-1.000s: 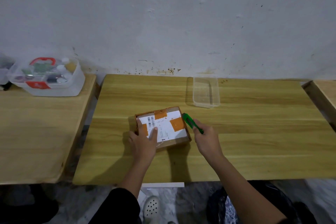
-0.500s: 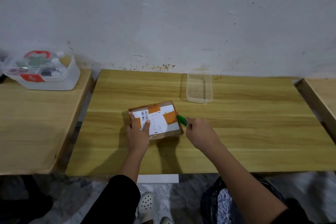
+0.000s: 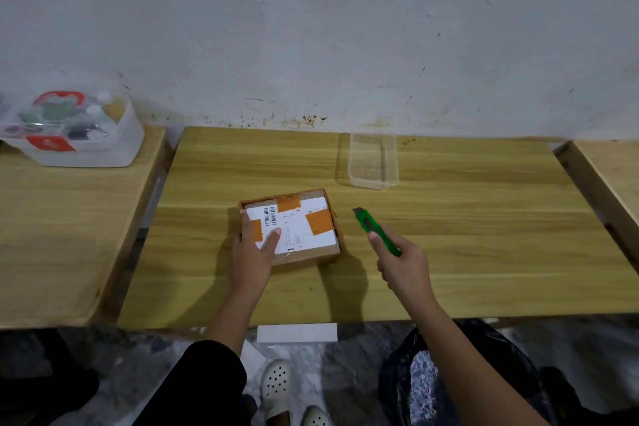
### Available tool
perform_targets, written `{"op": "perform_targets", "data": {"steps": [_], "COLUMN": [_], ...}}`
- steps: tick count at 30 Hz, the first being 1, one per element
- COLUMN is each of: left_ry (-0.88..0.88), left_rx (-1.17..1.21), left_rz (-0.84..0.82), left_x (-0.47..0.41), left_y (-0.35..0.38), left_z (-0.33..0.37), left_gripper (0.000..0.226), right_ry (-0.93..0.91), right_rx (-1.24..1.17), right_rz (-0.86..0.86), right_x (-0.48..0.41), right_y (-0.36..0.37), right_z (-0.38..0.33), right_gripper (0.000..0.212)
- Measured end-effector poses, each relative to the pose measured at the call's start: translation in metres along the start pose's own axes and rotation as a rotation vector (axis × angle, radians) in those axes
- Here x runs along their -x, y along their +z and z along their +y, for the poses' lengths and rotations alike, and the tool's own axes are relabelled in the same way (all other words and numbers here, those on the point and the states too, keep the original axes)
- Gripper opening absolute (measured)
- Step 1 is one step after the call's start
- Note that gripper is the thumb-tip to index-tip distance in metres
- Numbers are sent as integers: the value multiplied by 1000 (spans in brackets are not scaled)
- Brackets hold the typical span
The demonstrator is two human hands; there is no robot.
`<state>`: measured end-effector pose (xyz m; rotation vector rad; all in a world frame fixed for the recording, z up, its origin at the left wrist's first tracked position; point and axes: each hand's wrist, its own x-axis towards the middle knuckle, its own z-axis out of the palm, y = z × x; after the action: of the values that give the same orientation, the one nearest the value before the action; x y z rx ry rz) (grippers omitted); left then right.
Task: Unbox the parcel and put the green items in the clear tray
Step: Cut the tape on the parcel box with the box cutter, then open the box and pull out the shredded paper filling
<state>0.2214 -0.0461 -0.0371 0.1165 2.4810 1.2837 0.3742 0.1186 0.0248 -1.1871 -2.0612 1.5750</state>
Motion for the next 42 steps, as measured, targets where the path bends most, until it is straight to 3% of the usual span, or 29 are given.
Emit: {"op": "perform_targets", "data": {"steps": [7,12,18,22,27,32,36,42], "left_ry": [103,116,119,187,265,210,-20,-114], "left_rx": [-85,-181,-261,-163,-230,-312,-111,157], "left_rz": [-181,-32,53,-107,-285,-19,34,83], "left_x": [-18,-50,-104,-151,-204,-207,-182,-164], "left_y": [-25,-44,-56,-72,-84,-71,-55,-44], "left_z": [4,9,16,21,27,36,41,42], "left_gripper": [78,76,62,52,62,70,73,74], "right_ry": [96,67,27,15,-34,-5,-34,-31], "right_rx": [-247,-290,-142,-69,94,293,484,636], "right_rz": [-135,-237,-178,-130,-65,28,94,150], "right_x": [-22,-44,-88,-128,-178,-211,-225,-240], "right_y": [22,43,85,115,150,168,179,185], "right_z": [8,5,1,-11,-15,-22,-19,-22], "right_gripper": [46,52,49,48,48,51,53,46]}}
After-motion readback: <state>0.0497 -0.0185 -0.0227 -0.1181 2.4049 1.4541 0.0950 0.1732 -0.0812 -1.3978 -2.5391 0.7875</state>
